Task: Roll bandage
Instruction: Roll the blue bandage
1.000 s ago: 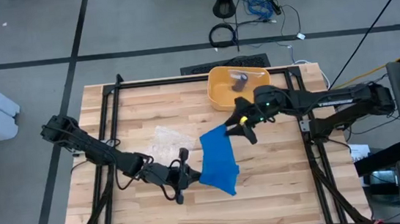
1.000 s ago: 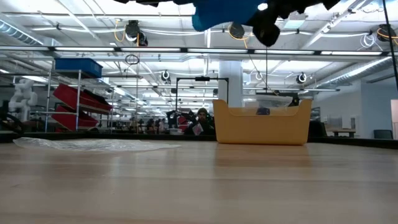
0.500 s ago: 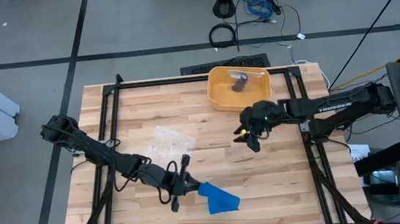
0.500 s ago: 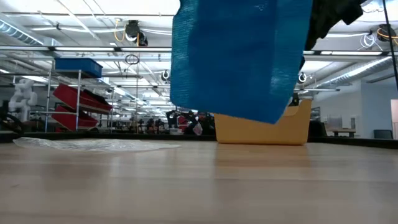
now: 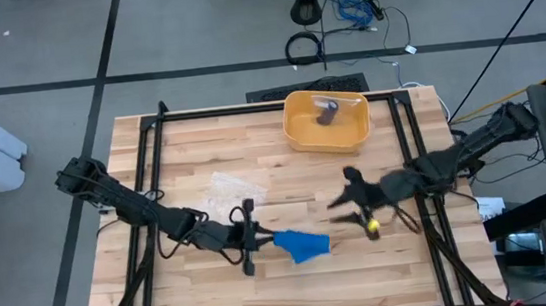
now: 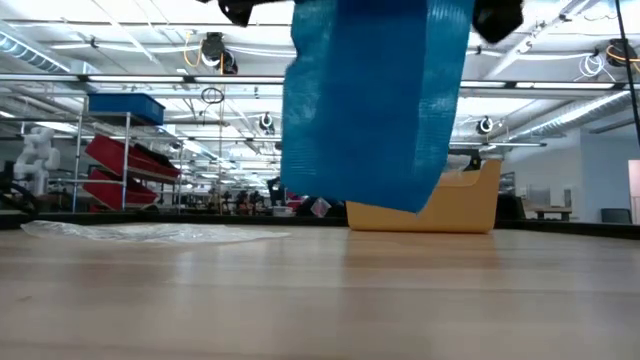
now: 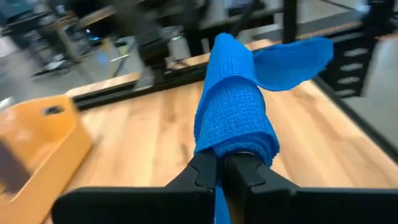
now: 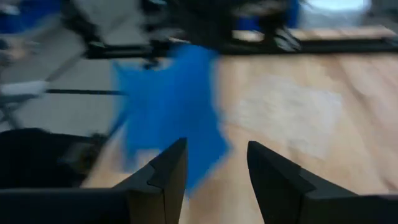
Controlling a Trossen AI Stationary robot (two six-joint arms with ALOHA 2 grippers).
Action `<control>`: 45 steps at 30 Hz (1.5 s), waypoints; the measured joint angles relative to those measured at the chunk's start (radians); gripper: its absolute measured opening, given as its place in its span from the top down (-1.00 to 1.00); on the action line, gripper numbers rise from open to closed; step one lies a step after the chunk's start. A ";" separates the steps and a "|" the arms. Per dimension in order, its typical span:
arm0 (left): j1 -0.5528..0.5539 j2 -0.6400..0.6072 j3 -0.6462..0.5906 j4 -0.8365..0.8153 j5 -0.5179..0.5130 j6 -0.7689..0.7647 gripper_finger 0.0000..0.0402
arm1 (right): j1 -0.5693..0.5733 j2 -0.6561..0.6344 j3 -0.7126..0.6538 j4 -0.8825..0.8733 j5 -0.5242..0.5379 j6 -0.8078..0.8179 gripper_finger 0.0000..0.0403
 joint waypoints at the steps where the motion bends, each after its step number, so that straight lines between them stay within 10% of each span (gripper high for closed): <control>1: 0.005 0.000 0.000 0.000 -0.009 -0.004 0.94 | 0.031 0.009 0.000 0.023 0.018 -0.001 0.24; 15: 0.022 0.000 0.000 0.007 -0.013 -0.004 0.91 | 0.141 0.197 -0.001 0.223 0.157 -0.027 0.28; 26: 0.022 0.000 0.000 -0.045 -0.030 -0.003 0.91 | 0.146 0.173 -0.001 0.230 0.171 -0.053 0.98; 34: 0.015 0.000 0.000 -0.034 -0.021 0.047 0.91 | 0.141 0.069 -0.001 0.192 0.418 -0.123 1.00; 45: -0.066 -0.001 0.000 0.244 -0.091 0.274 0.94 | 0.112 0.063 -0.002 -0.201 0.338 0.054 0.72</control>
